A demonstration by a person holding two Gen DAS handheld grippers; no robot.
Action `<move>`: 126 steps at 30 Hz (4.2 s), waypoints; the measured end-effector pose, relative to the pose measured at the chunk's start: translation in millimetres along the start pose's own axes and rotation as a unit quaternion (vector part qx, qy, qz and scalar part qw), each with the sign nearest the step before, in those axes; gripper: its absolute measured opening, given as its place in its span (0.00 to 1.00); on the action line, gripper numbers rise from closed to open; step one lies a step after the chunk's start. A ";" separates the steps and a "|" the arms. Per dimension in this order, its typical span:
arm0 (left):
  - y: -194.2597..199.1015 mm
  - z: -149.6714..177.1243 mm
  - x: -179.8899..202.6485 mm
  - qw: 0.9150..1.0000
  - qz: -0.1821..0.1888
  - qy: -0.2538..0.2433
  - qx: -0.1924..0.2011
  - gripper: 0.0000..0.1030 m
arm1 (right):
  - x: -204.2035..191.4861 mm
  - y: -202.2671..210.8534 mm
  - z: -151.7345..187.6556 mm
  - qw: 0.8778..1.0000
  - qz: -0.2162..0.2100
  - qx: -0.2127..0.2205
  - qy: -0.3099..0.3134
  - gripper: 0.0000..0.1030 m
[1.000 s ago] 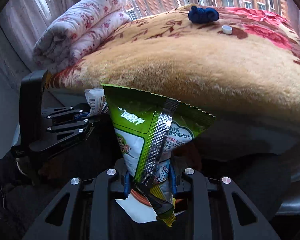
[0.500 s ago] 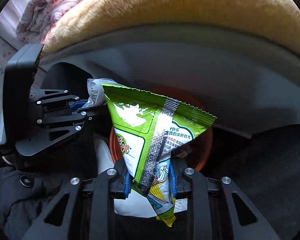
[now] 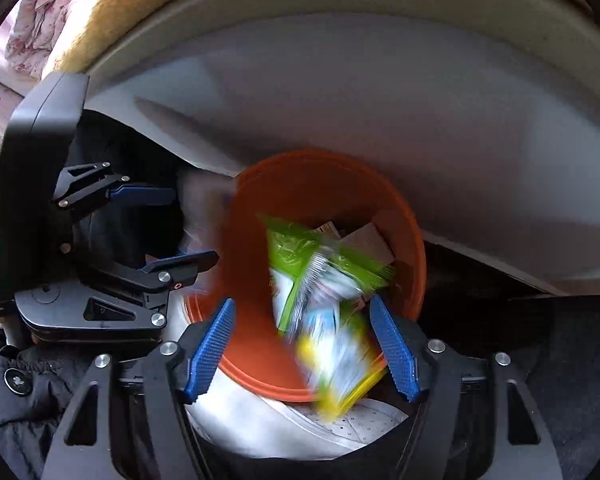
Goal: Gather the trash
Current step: 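Open both grippers over the orange bin to drop bag and wrapper, then raise both open tools back up toward the bed, then grasp the white bottle cap with the right gripper, then grasp the blue cloth with the left gripper and lift it, then lower the blue cloth and bottle cap down over the orange bin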
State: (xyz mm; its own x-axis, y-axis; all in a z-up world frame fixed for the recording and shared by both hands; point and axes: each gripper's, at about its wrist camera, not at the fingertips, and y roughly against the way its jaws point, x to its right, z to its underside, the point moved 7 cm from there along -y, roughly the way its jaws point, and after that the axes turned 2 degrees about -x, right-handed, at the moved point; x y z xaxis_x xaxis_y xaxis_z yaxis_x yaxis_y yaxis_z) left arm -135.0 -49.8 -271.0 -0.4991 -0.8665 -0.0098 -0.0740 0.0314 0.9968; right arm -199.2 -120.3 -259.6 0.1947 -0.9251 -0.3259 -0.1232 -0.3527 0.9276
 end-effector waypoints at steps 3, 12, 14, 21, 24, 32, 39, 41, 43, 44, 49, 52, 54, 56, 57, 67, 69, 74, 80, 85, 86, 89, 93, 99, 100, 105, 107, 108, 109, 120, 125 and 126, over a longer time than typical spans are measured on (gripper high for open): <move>-1.0 0.8 -2.5 1.000 0.003 0.007 -0.002 0.71 | 3.5 3.8 1.0 1.000 0.001 0.001 -0.004 0.67; 3.0 2.6 -8.1 1.000 0.008 0.008 0.005 0.71 | 12.3 17.1 11.8 1.000 0.007 0.019 -0.014 0.75; 8.1 3.5 -7.5 1.000 0.010 0.003 0.012 0.71 | 8.5 24.3 14.7 1.000 0.009 0.028 -0.004 0.78; 55.5 10.4 -1.9 0.996 0.026 -0.026 0.084 0.71 | -17.3 77.3 22.2 0.991 -0.018 0.113 0.063 0.87; 94.9 11.8 -5.5 0.990 0.039 -0.032 0.134 0.71 | -26.8 118.1 13.1 0.982 -0.025 0.169 0.077 0.87; 219.0 -32.2 -43.0 0.941 0.001 0.021 0.338 0.90 | -5.7 230.7 -79.2 0.935 0.094 0.326 0.103 0.95; 242.3 -107.2 -53.2 0.917 -0.057 0.055 0.390 0.90 | 57.2 255.4 -179.7 0.919 0.132 0.368 0.048 0.95; 235.2 -130.4 -55.8 0.918 -0.071 0.052 0.387 0.90 | 77.0 250.2 -206.3 0.922 0.138 0.360 0.023 0.95; 231.5 -150.0 -59.8 0.921 -0.086 0.050 0.378 0.90 | 93.2 240.7 -229.8 0.925 0.147 0.351 0.004 0.95; 225.9 -159.7 -60.5 0.922 -0.090 0.050 0.372 0.90 | 100.9 236.3 -241.3 0.928 0.156 0.339 -0.007 0.95; 210.6 -181.7 -69.6 0.929 -0.075 0.064 0.357 0.90 | 134.4 204.4 -283.0 0.942 0.181 0.280 -0.034 0.95; 203.8 -186.8 -71.7 0.930 -0.062 0.069 0.355 0.90 | 147.0 187.0 -300.6 0.949 0.194 0.247 -0.033 0.90; 200.3 -189.6 -71.4 0.931 -0.060 0.069 0.354 0.90 | 154.9 177.0 -309.1 0.953 0.194 0.231 -0.035 0.78; 197.6 -191.0 -71.0 0.932 -0.061 0.066 0.352 0.90 | 160.6 167.4 -314.5 0.958 0.191 0.212 -0.040 0.68; 196.1 -191.7 -70.4 0.932 -0.061 0.065 0.350 0.90 | 163.2 163.4 -316.3 0.959 0.190 0.205 -0.042 0.62; 196.4 -200.4 -71.3 0.938 -0.050 0.075 0.336 0.90 | 165.1 153.4 -319.8 0.962 0.178 0.201 -0.052 0.30; 199.9 -206.1 -70.9 0.938 -0.051 0.076 0.335 0.90 | 165.4 155.2 -318.6 0.962 0.172 0.204 -0.054 0.30; 208.4 -238.2 -65.1 0.940 -0.052 0.065 0.330 0.90 | 162.1 179.3 -302.7 0.960 0.139 0.235 -0.064 0.30; 220.6 -312.1 -49.8 0.944 -0.036 0.025 0.326 0.90 | 154.5 220.1 -257.6 0.952 0.109 0.280 -0.063 0.30; 222.2 -367.6 -35.0 0.948 -0.066 -0.030 0.311 0.90 | 156.7 243.8 -224.1 0.945 0.100 0.303 -0.065 0.30; 219.9 -375.6 -32.0 0.949 -0.076 -0.044 0.304 0.90 | 157.9 247.2 -219.4 0.945 0.097 0.307 -0.066 0.30; 210.7 -393.1 -27.4 0.947 -0.116 -0.095 0.283 0.90 | 160.2 254.8 -208.5 0.943 0.084 0.314 -0.069 0.30; 190.2 -410.3 -33.0 0.943 -0.156 -0.143 0.258 0.90 | 160.8 258.0 -201.9 0.942 0.076 0.320 -0.064 0.31; 149.7 -442.7 -43.8 0.951 -0.151 -0.152 0.223 0.90 | 160.3 257.1 -202.6 0.941 0.066 0.327 -0.062 0.31; 148.4 -446.4 -45.5 0.953 -0.142 -0.143 0.227 0.90 | 160.9 257.1 -202.9 0.940 0.066 0.328 -0.062 0.31; 145.8 -449.2 -44.8 0.966 -0.063 -0.090 0.233 0.49 | 161.8 254.3 -204.4 0.940 0.064 0.328 -0.067 0.31; 149.1 -442.3 -42.3 0.963 -0.074 -0.082 0.246 0.46 | 160.3 252.2 -205.5 0.940 0.064 0.327 -0.066 0.31; 151.9 -437.3 -41.5 0.963 -0.072 -0.073 0.249 0.45 | 158.4 251.3 -205.9 0.941 0.065 0.327 -0.064 0.31; 154.5 -432.8 -41.4 0.964 -0.062 -0.063 0.249 0.44 | 155.9 250.2 -206.2 0.942 0.064 0.325 -0.062 0.31; 209.8 -322.3 -53.3 0.961 -0.043 0.031 0.272 0.44 | 102.2 247.7 -201.6 0.947 0.040 0.318 -0.028 0.31; 226.5 -255.8 -57.9 0.956 -0.051 0.061 0.282 0.44 | 61.2 242.9 -184.7 0.951 0.026 0.308 0.001 0.31; 228.3 -243.8 -58.7 0.955 -0.052 0.067 0.285 0.44 | 53.7 240.6 -179.7 0.952 0.021 0.304 0.005 0.31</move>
State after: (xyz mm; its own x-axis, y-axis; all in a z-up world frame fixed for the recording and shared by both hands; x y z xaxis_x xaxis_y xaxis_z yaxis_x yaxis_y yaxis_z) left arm 87.9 -113.2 -23.4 -0.3508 -0.9347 -0.0577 -0.5943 0.1746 0.7851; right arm -43.5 -229.6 -21.1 0.1863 -0.9400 -0.2860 -0.6712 -0.3343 0.6617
